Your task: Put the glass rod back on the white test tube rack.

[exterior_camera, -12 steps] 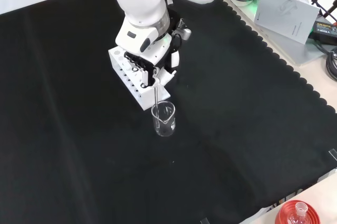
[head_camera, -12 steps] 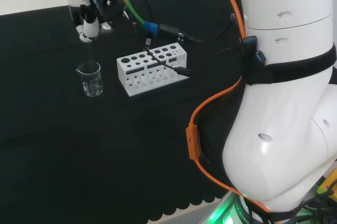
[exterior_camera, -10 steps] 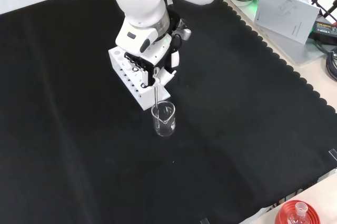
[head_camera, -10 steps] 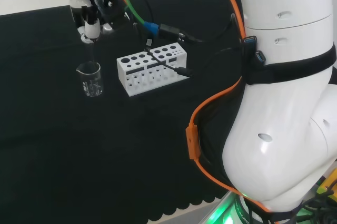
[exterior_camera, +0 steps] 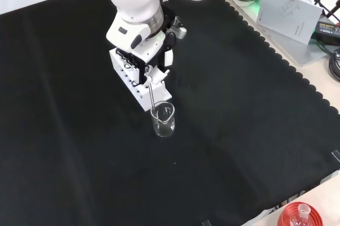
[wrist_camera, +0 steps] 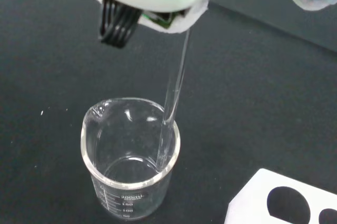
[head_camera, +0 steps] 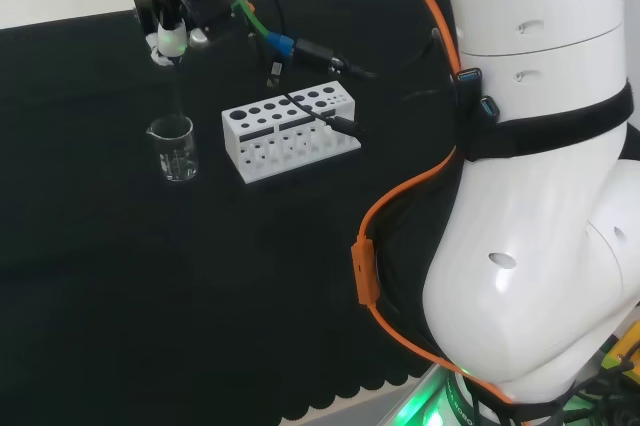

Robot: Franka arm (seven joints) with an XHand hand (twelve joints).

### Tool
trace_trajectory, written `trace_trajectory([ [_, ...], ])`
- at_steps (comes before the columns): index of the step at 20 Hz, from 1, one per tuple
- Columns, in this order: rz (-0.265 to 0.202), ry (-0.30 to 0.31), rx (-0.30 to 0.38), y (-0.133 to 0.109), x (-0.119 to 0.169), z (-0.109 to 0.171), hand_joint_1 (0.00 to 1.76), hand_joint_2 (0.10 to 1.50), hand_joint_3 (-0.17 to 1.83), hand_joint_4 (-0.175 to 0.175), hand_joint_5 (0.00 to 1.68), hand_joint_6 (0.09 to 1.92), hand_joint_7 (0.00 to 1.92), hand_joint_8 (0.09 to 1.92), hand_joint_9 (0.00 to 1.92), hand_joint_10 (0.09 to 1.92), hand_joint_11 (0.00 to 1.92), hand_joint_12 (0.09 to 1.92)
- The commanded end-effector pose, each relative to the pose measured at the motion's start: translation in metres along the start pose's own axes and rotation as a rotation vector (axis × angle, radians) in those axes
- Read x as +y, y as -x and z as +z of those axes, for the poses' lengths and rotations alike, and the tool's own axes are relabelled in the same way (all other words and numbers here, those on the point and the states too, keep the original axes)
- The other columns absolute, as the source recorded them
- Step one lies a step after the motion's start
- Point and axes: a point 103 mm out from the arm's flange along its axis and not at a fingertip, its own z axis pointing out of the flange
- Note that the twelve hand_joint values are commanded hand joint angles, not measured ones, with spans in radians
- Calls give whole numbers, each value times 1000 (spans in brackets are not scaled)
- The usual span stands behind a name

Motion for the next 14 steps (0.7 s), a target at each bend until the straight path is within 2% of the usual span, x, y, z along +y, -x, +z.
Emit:
trace_trajectory([
  [1, -10, 4, 12, 1, -8, 13, 1200, 604, 865, -175, 1173, 935, 1739, 264, 1906, 87, 1567, 789],
  [2, 9, -2, 1, 4, -11, 13, 1200, 604, 865, -175, 1173, 935, 1739, 264, 1906, 87, 1567, 789],
  [4, 10, -4, -6, 2, -12, 12, 1200, 604, 865, -175, 1173, 935, 1740, 264, 1906, 87, 1567, 789],
  [7, -5, 7, -12, -11, -12, 7, 1200, 604, 865, -175, 1173, 935, 1740, 263, 1906, 87, 1567, 789],
  [14, -24, 26, 4, -18, -24, -1, 1200, 605, 865, -175, 1173, 935, 1740, 262, 1906, 87, 1567, 789],
])
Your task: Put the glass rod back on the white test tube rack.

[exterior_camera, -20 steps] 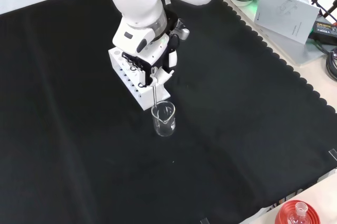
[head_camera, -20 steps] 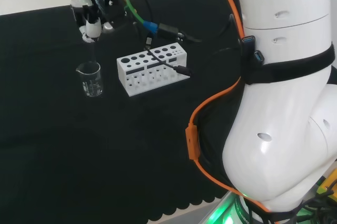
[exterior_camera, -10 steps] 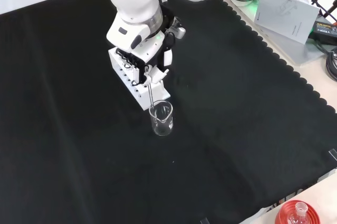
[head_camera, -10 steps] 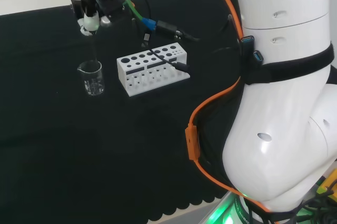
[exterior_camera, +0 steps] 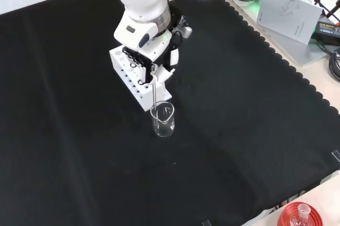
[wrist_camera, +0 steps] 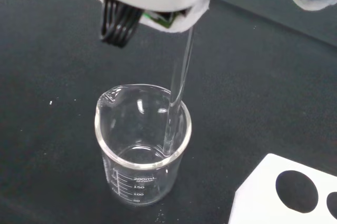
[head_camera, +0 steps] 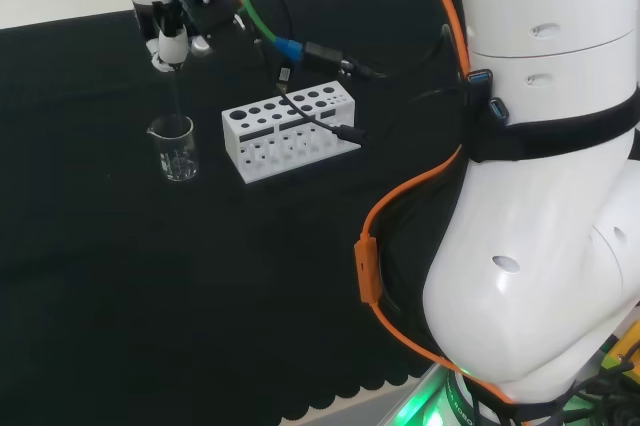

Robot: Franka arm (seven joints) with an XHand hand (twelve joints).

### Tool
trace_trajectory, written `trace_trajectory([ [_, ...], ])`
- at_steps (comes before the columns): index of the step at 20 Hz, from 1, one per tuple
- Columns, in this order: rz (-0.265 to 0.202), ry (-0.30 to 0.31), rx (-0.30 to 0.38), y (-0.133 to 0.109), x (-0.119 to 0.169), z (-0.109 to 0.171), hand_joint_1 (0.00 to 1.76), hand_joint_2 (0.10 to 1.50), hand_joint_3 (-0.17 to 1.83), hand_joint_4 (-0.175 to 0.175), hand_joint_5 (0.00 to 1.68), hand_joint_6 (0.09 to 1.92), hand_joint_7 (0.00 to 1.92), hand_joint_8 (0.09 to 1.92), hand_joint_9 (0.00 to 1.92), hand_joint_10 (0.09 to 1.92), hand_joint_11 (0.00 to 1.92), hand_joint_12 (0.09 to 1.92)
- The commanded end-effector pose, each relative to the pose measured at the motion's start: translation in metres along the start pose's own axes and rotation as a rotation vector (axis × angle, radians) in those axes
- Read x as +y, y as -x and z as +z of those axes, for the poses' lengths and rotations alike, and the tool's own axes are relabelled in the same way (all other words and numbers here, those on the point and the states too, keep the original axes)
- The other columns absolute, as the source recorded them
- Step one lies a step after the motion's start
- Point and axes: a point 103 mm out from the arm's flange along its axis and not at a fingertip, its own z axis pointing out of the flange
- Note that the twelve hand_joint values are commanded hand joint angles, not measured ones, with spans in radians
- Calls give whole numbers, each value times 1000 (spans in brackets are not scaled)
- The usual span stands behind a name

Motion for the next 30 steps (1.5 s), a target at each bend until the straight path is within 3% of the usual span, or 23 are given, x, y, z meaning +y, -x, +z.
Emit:
trace_trajectory([
  [1, -15, 23, 6, -10, -12, -8, 1200, 605, 865, -175, 1173, 935, 1740, 261, 1906, 87, 1567, 789],
  [7, -15, 37, -15, -15, -26, -21, 1200, 605, 865, -175, 1173, 935, 1741, 260, 1906, 87, 1566, 789],
  [8, -3, 39, -22, -16, -28, -23, 1200, 605, 864, -175, 1173, 935, 1741, 260, 1906, 87, 1566, 789],
  [9, 73, -7, -67, -9, -34, -23, 1200, 605, 864, -175, 1173, 935, 1741, 260, 1906, 87, 1566, 789],
  [10, 79, -9, -80, -12, -36, -26, 1200, 605, 864, -175, 1173, 935, 1741, 260, 1907, 87, 1566, 789],
  [16, 40, 63, -46, -23, -44, -45, 1201, 605, 864, -175, 1173, 935, 1742, 258, 1907, 87, 1566, 789],
  [30, 61, 146, -26, 15, -68, -78, 1201, 605, 864, -175, 1173, 935, 1742, 256, 1907, 87, 1565, 789],
])
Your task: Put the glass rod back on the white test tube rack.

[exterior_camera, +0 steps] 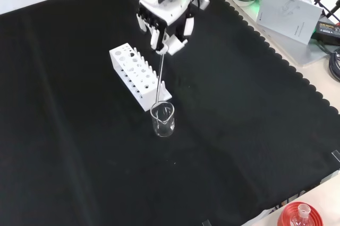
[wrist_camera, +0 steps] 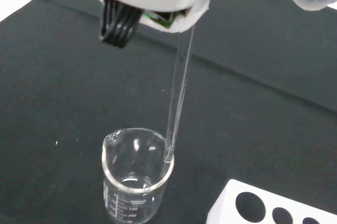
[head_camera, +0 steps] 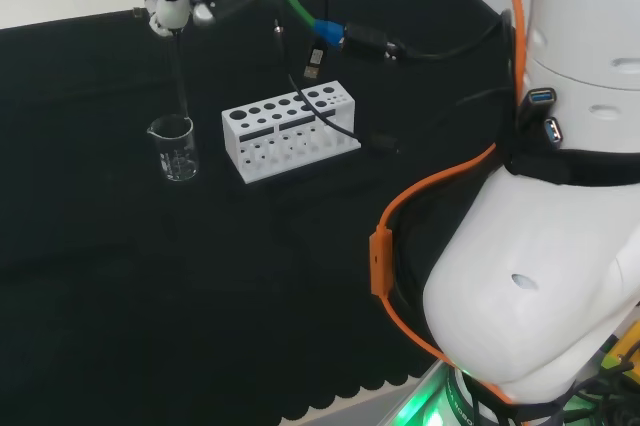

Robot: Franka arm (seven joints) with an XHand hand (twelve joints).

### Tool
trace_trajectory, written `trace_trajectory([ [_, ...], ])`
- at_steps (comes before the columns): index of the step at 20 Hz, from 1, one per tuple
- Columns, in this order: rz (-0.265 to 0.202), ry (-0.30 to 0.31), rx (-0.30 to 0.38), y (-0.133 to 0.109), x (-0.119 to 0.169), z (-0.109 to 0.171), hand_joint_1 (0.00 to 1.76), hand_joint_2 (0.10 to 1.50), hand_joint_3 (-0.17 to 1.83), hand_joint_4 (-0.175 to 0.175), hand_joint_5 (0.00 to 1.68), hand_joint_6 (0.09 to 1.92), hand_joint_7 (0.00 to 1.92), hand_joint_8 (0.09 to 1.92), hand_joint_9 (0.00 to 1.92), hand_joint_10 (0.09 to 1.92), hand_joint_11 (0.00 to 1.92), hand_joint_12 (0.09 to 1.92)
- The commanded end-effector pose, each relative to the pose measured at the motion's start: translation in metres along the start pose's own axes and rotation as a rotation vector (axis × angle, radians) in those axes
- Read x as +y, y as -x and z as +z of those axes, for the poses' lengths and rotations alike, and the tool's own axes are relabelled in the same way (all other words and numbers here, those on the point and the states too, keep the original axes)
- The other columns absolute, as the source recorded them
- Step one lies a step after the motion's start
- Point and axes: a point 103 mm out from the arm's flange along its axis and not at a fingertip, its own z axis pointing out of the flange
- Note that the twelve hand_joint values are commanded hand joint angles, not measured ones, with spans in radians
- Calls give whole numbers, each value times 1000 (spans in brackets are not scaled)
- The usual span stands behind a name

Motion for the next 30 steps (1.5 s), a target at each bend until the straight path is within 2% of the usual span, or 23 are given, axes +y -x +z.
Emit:
trace_trajectory([
  [1, 5, 35, 10, 23, -4, -12, 1201, 605, 864, -175, 1173, 935, 1742, 256, 1907, 87, 1565, 789],
  [8, 4, 48, 0, 43, -4, -19, 1201, 605, 864, -175, 1173, 935, 1743, 255, 1907, 87, 1565, 790],
  [17, 32, 47, 26, 77, -4, -9, 1201, 605, 863, -175, 1173, 935, 1744, 253, 1907, 87, 1565, 790],
  [23, 44, 30, 30, 85, -1, -5, 1201, 606, 863, -175, 1173, 935, 1744, 252, 1908, 87, 1565, 791],
  [30, 50, 39, 40, 100, -9, 1, 1201, 606, 863, -175, 1172, 935, 1744, 251, 1908, 87, 1565, 791],
])
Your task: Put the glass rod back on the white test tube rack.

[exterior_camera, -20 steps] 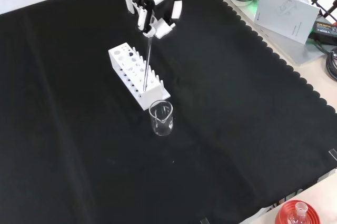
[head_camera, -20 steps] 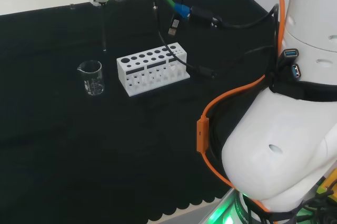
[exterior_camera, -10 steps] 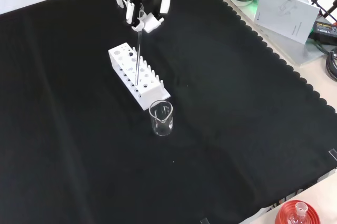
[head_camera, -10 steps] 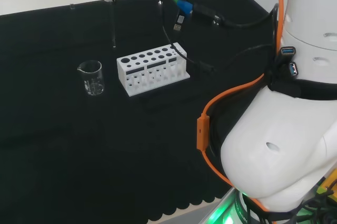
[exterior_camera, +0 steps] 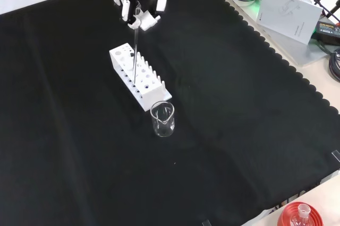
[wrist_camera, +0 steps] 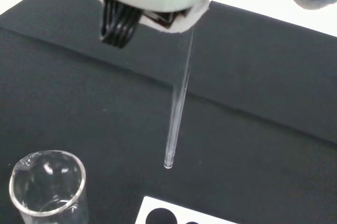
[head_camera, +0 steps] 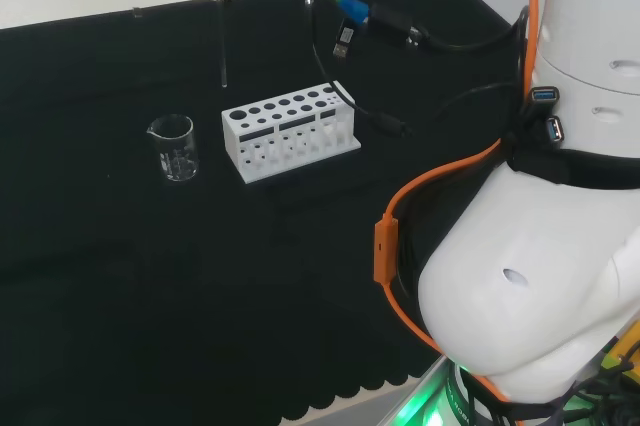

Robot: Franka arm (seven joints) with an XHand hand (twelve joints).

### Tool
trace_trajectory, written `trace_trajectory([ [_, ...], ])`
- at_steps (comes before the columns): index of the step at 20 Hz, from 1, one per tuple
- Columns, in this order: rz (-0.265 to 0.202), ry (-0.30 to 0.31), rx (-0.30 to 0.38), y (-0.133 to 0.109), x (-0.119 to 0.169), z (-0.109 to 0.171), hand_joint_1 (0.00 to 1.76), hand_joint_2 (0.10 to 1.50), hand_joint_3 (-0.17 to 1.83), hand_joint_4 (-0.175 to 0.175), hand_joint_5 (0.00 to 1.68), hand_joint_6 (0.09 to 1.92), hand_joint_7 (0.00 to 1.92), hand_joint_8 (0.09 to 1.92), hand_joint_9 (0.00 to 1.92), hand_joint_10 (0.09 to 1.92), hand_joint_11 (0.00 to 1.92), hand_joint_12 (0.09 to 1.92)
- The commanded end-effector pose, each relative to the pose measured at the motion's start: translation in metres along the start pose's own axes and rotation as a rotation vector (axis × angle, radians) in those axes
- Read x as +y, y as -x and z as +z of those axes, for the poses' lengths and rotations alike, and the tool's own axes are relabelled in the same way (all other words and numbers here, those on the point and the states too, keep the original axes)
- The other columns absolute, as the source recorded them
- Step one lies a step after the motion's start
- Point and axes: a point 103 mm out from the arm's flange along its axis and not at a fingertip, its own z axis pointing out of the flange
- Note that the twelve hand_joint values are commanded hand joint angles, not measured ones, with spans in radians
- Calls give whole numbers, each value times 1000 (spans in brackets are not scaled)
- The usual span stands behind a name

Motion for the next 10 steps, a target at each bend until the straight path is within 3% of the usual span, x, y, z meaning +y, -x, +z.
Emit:
trace_trajectory([
  [1, 9, -12, 9, 14, -7, 11, 1201, 606, 863, -175, 1172, 935, 1744, 251, 1908, 87, 1565, 791],
  [10, 20, -21, 16, 20, -10, 20, 1201, 606, 863, -175, 1172, 935, 1745, 250, 1908, 87, 1565, 792],
])
